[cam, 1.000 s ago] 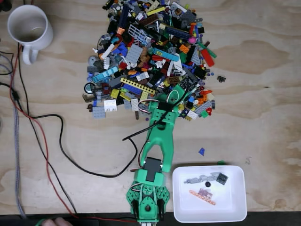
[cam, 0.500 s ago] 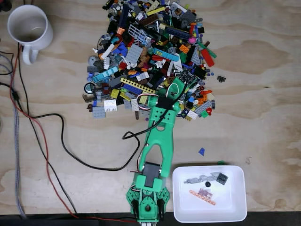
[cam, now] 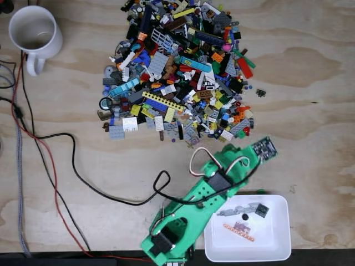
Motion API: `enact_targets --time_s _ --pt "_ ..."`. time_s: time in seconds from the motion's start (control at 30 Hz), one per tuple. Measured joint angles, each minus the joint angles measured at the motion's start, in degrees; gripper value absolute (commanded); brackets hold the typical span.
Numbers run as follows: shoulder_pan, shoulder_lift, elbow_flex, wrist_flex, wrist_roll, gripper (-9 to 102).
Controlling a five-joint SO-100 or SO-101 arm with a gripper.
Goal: Find the closest Lego and put it in the bin.
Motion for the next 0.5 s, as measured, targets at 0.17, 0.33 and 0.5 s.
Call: enact_targets --time_s 0.17,0.33,0.5 --pt "15.4 9.6 7.7 1.1 -7.3 16" --pt "29.5 21.5 18.5 1.5 -15.4 17" --pt "38.1 26.1 21.8 1.1 -18.7 20"
